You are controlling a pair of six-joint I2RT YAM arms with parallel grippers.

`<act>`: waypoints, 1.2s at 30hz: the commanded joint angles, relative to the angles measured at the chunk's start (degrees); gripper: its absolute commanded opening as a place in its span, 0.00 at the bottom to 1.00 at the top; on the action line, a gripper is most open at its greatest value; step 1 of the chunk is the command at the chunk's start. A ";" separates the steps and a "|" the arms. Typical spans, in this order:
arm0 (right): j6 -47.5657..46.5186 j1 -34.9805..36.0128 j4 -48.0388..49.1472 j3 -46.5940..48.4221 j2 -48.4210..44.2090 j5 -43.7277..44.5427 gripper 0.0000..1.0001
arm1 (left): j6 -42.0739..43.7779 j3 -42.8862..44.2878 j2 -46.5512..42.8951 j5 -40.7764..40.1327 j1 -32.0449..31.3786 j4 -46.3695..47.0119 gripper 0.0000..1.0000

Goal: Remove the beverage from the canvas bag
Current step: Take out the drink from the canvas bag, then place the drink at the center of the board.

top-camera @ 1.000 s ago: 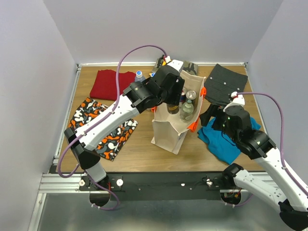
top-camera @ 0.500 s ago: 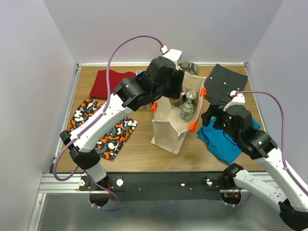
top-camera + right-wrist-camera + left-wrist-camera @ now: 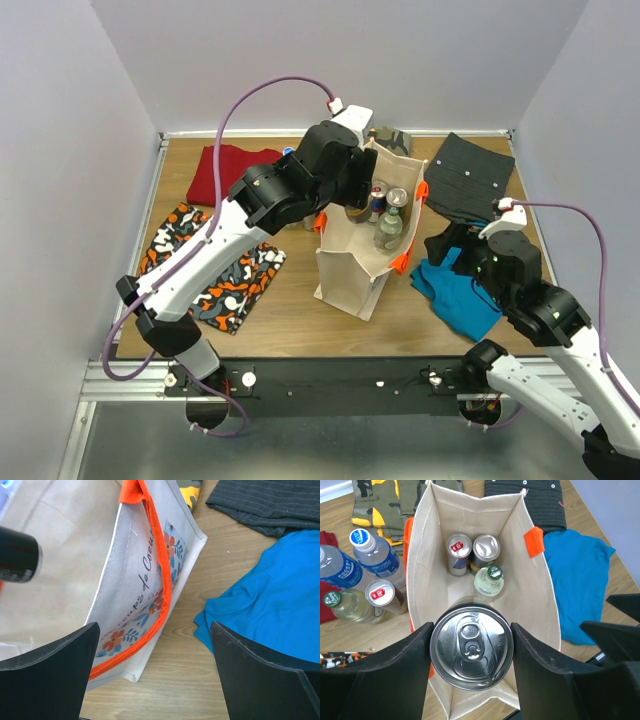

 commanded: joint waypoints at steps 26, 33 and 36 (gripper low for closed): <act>4.57 -0.25 -4.38 -0.22 -0.32 2.39 1.00 | 4.02 -17.33 -22.37 -22.43 0.49 16.03 0.00; 4.04 -0.25 -4.38 -0.39 0.38 1.95 1.00 | 0.33 -24.45 -24.12 -18.94 8.22 15.15 0.00; 4.04 -0.25 -4.11 -0.48 0.64 2.04 1.00 | -0.72 -29.46 -25.00 -15.86 11.91 16.99 0.00</act>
